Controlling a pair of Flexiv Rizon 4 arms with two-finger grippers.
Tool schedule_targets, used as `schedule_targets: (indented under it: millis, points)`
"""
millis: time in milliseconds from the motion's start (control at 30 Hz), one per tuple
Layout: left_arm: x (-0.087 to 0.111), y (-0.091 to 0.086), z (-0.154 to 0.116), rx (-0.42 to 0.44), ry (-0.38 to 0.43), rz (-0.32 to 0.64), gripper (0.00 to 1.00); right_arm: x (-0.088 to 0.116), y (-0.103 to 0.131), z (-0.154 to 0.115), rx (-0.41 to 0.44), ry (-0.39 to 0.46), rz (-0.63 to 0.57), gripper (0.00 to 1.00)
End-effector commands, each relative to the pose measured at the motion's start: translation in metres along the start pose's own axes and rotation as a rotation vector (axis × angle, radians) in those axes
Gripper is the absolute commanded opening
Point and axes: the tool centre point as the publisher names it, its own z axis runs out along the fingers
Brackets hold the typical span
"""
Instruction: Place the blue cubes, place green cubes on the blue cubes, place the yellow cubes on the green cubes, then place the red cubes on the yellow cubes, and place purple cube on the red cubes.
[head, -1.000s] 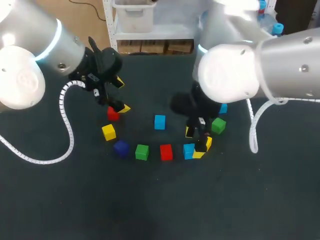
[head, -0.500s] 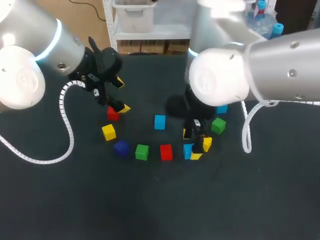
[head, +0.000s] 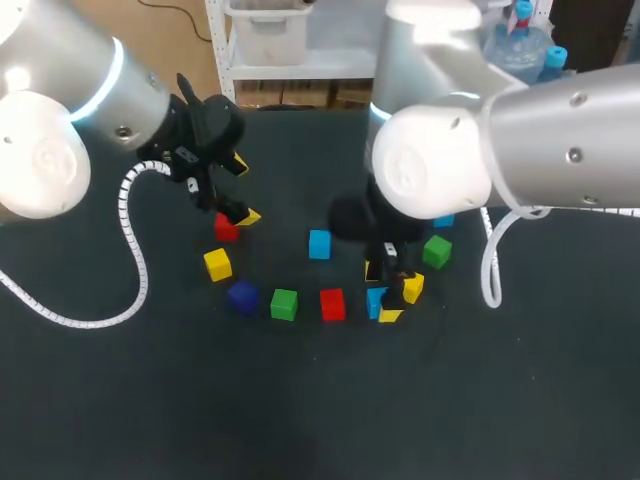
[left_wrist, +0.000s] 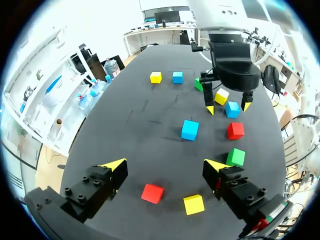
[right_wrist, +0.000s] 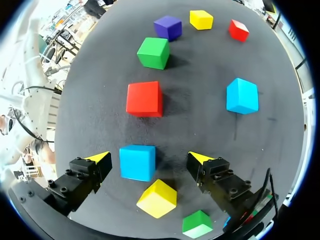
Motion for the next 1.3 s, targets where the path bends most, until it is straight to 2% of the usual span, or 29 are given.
schedule_targets:
  millis: [33, 300, 333, 400, 500, 633, 733, 1133, 1300]
  points:
    - [0.002, 0.000, 0.000, 0.001, -0.007, 0.004, 1.00, 0.001, 0.002, 0.007, 0.009, 0.001, 0.007, 1.00]
    - [0.002, 0.000, 0.000, 0.001, -0.007, 0.004, 1.00, 0.003, 0.003, 0.012, 0.004, 0.005, 0.018, 1.00]
    - [0.002, 0.000, 0.000, 0.001, -0.007, 0.004, 1.00, 0.003, 0.003, 0.013, 0.002, 0.005, 0.019, 0.89]
    - [0.002, 0.000, 0.000, 0.001, -0.007, 0.004, 1.00, 0.003, 0.003, 0.013, 0.001, 0.007, 0.017, 0.50]
    - [0.002, 0.000, 0.000, 0.001, -0.007, 0.004, 1.00, 0.002, 0.003, 0.014, 0.000, 0.010, 0.012, 0.36]
    - [0.002, 0.000, 0.000, 0.001, -0.007, 0.004, 1.00, 0.003, 0.002, 0.015, -0.004, 0.014, 0.010, 0.11]
    - [0.002, 0.000, 0.000, 0.001, -0.007, 0.004, 1.00, 0.003, 0.002, 0.015, -0.005, 0.018, 0.006, 0.00]
    - [0.002, 0.000, 0.000, 0.001, -0.007, 0.004, 1.00, 0.003, 0.004, 0.011, 0.002, 0.021, -0.005, 0.00]
    - [0.002, 0.000, 0.000, 0.001, -0.007, 0.004, 1.00, -0.001, 0.005, 0.001, 0.027, 0.009, -0.003, 0.00]
